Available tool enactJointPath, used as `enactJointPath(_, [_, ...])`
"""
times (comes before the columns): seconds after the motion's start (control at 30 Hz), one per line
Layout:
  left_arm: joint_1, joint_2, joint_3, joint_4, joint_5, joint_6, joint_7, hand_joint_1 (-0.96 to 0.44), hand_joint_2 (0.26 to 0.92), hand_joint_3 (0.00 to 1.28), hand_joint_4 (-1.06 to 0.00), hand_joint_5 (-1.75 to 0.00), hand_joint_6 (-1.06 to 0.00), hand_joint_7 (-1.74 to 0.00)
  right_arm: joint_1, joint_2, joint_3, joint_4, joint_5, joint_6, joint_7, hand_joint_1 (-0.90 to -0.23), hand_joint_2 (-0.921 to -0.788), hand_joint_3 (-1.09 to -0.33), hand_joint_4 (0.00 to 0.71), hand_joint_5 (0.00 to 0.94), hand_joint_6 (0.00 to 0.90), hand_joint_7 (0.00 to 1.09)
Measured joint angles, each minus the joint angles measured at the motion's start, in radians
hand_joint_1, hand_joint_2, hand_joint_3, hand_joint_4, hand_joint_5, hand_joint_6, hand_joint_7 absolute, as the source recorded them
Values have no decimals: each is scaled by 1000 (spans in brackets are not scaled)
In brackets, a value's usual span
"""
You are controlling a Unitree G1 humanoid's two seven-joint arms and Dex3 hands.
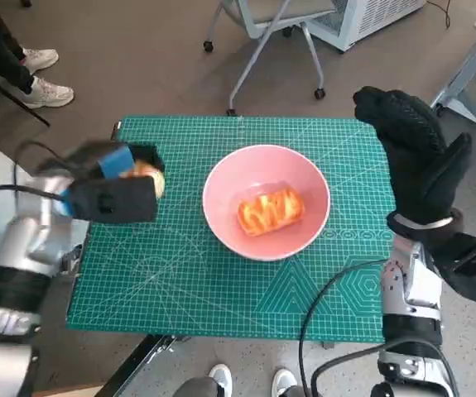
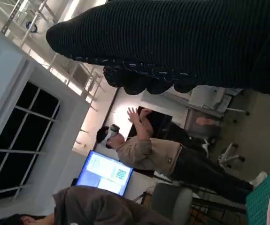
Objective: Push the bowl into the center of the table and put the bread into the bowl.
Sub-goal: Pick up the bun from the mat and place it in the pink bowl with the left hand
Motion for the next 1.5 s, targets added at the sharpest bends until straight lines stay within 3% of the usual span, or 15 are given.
enactJointPath(0.27, [23,-36,92,-277,-45,55,13,3,903,33,-784,-1028,-685,-1141,-1,-1,0,2,1,0,5,-642,-921,-681,228,0,179,413])
enactJointPath(0.53, [-16,-151,49,-368,-44,70,26,2,906,30,-796,-1031,-668,-1140,-4,0,3,6,0,0,8,-642,-921,-686,226,0,170,409])
enactJointPath(0.93, [-135,-290,-94,-282,-3,43,8,2,919,27,-753,-1043,-658,-1183,-3,6,17,-4,-1,9,16,-636,-921,-703,212,0,148,419])
enactJointPath(1.3, [-160,-358,-161,-112,3,-24,9,2,921,62,-730,-1141,-600,-1168,7,-3,13,-26,1,31,20,-634,-921,-697,210,1,144,429])
enactJointPath(1.43, [-160,-369,-173,-77,10,-28,7,4,921,121,-637,-1250,-558,-1203,10,-7,8,-33,1,35,20,-634,-921,-695,211,2,146,431])
enactJointPath(1.47, [-160,-371,-175,-72,12,-26,5,135,920,120,-637,-1265,-506,-939,10,-7,7,-34,0,36,20,-634,-921,-694,212,2,149,433])
enactJointPath(1.5, [-161,-375,-177,-65,15,-19,-2,182,920,117,-637,-1269,-511,-800,11,-8,5,-37,0,37,20,-634,-921,-694,212,2,149,433])
